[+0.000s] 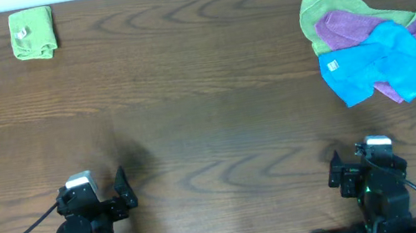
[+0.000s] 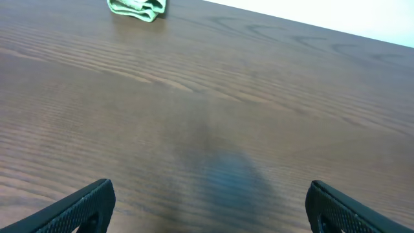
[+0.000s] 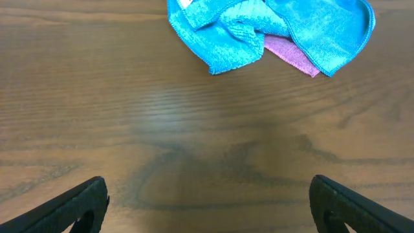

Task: Fold the cloth

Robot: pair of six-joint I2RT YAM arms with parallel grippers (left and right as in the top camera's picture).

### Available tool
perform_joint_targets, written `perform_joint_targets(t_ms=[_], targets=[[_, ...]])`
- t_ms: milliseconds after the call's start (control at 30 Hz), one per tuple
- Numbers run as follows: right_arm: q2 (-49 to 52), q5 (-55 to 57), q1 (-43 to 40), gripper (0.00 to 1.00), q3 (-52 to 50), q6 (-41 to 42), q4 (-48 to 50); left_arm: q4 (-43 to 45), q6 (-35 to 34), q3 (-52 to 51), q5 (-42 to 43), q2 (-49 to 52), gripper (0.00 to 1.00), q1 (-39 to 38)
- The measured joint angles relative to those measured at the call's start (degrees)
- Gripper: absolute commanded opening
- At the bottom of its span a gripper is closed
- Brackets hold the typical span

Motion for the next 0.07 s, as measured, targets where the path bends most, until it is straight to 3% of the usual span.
perform_joint_targets(t_ms=[67], targets=[[0.0,0.0,0.0,0.99,0.0,0.0,0.0,0.0,0.0,0.0,0.0,0.0,0.95,0.0]])
